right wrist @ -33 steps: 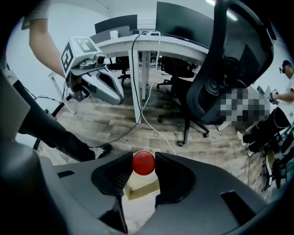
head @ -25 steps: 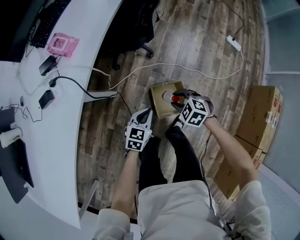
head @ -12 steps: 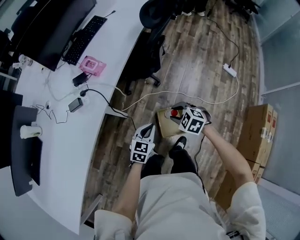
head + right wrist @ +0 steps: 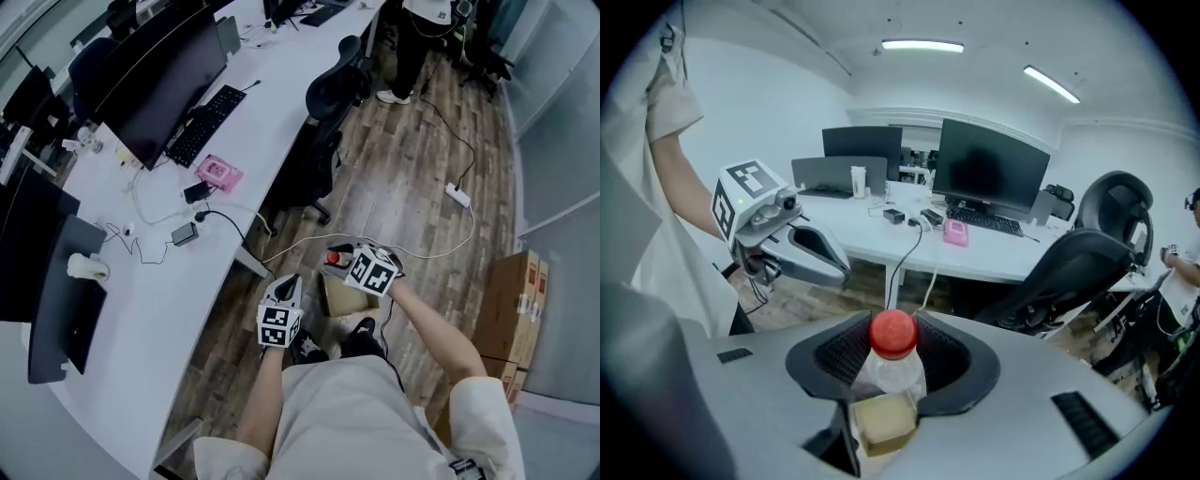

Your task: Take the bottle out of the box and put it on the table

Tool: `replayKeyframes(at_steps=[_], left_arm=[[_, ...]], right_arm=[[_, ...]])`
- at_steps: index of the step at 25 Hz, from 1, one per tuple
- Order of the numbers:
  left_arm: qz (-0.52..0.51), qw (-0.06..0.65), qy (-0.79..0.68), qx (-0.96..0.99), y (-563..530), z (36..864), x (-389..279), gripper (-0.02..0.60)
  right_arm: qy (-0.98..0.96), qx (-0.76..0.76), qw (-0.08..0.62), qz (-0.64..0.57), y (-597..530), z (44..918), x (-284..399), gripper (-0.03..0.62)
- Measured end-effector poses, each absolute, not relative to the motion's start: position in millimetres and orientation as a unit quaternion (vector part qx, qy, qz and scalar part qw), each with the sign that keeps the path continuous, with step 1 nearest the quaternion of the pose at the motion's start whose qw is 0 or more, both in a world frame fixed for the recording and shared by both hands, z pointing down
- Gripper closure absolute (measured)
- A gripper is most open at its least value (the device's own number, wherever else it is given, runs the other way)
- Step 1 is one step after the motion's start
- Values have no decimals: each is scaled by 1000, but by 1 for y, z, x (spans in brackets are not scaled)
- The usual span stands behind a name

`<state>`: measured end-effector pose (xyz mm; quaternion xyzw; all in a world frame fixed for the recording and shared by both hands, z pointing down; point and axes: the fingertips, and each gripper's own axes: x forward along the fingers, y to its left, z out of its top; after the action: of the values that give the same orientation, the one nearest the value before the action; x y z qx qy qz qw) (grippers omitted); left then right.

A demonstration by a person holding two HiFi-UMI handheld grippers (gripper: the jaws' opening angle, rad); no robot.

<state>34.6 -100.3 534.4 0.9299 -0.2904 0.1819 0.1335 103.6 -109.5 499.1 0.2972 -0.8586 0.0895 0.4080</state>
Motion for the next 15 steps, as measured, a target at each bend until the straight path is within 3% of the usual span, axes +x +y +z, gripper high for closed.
replayKeyframes(at_steps=[6, 15], left_arm=[[162, 131, -342, 916, -115, 517, -18, 569], [129, 142, -469, 862, -134, 500, -157, 569]], right_arm=[[-886, 287, 355, 81, -130, 475, 45, 414], [-922, 198, 330, 38, -171, 441, -84, 414]])
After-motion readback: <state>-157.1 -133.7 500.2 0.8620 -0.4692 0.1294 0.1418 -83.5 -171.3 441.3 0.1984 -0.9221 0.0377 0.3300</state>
